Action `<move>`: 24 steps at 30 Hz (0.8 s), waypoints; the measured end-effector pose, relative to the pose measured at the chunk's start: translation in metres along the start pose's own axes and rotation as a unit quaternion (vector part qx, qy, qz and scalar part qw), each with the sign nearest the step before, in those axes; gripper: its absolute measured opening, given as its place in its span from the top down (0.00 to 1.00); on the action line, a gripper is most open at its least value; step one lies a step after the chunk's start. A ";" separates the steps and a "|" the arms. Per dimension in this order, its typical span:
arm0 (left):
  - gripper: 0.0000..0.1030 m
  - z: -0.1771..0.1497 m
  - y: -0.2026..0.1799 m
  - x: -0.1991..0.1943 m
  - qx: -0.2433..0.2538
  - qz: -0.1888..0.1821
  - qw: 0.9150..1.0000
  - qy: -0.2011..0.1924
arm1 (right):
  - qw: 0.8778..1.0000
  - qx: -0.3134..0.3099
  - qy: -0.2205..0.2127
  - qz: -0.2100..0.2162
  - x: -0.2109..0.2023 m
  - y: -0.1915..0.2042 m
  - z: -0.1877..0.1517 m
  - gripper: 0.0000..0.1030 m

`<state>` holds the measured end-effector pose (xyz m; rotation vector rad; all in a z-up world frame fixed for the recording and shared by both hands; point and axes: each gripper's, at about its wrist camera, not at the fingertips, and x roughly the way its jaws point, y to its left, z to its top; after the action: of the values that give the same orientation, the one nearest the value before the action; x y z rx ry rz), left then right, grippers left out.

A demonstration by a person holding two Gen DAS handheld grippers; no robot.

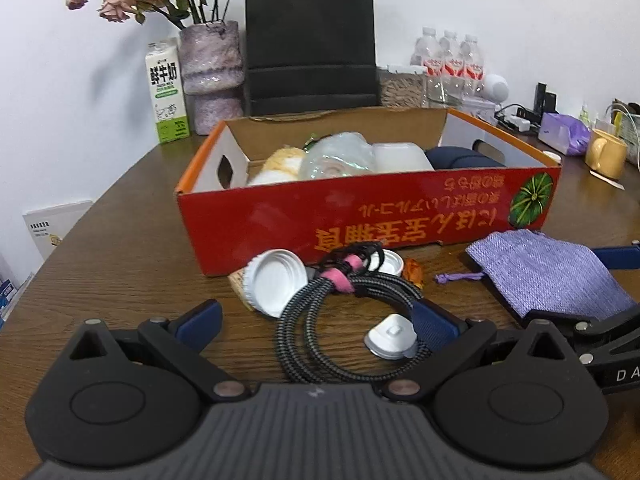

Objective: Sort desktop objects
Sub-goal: 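Grasp the purple drawstring bag with the right gripper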

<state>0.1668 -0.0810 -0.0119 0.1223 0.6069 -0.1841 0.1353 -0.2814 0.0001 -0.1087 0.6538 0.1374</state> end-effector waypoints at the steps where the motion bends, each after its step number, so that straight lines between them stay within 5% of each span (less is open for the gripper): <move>1: 0.00 0.000 -0.001 0.001 0.001 0.000 1.000 0.002 | 1.000 -0.004 -0.005 0.003 -0.001 0.001 0.000 0.07; 6: 0.00 -0.001 -0.002 0.001 0.002 0.001 1.000 0.002 | 1.000 -0.020 -0.023 0.003 -0.008 0.002 0.000 0.51; 10: 0.00 -0.001 -0.003 0.001 0.004 0.002 1.000 0.005 | 0.999 -0.029 -0.043 0.009 -0.015 0.002 0.000 0.69; 13: 0.00 0.000 -0.005 0.002 0.005 0.003 1.000 0.008 | 0.998 -0.023 -0.058 0.016 -0.021 0.001 0.001 1.00; 19: 0.00 0.000 -0.008 0.002 0.008 -0.001 1.000 0.007 | 0.998 -0.005 -0.063 0.030 -0.023 -0.004 0.003 0.98; 22: 0.00 0.000 -0.009 0.001 0.008 -0.002 1.000 0.007 | 0.998 0.007 -0.048 0.042 -0.018 -0.005 0.005 0.80; 24: 0.00 0.000 -0.008 0.001 0.007 -0.001 1.000 0.008 | 0.998 0.002 -0.043 0.047 -0.014 -0.002 0.008 0.19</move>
<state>0.1657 -0.0891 -0.0128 0.1363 0.6211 -0.1901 0.1290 -0.2832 0.0152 -0.0684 0.5731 0.2312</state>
